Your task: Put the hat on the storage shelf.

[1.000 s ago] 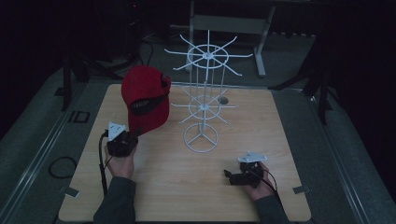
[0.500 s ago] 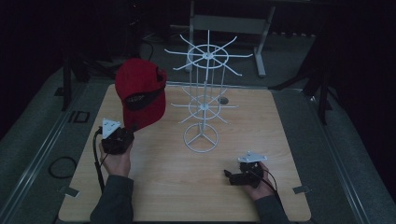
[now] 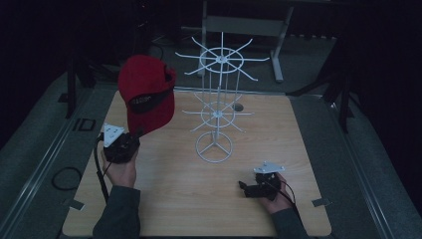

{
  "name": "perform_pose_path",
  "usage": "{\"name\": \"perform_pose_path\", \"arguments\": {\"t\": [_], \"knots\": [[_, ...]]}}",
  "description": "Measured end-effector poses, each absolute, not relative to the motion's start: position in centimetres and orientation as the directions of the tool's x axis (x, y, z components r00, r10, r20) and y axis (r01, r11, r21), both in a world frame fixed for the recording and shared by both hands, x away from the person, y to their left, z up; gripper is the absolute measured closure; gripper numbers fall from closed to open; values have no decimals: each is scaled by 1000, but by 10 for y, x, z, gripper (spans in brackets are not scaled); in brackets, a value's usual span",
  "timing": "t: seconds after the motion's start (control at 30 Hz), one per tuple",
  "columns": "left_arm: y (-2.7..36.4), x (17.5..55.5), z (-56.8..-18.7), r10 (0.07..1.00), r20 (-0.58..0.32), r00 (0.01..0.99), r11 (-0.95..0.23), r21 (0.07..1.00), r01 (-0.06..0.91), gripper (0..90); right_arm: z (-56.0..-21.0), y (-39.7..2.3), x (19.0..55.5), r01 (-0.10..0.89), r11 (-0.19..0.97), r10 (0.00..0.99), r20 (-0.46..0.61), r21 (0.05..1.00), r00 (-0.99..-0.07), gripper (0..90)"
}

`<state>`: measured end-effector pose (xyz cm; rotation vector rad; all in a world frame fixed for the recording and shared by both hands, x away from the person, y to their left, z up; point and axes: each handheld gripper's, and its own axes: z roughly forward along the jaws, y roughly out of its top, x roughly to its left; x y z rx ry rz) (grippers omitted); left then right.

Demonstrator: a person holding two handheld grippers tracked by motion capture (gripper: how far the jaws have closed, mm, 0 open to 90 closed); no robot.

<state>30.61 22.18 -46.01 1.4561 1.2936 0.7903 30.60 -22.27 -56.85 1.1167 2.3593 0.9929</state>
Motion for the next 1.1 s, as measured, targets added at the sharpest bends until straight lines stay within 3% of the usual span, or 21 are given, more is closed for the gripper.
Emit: {"name": "perform_pose_path", "arguments": {"t": [1.1], "knots": [[223,295,-423,963,-146,228,89,966,241,859,-568,-223,306,537,443,778,-10,718,-629,129]]}}
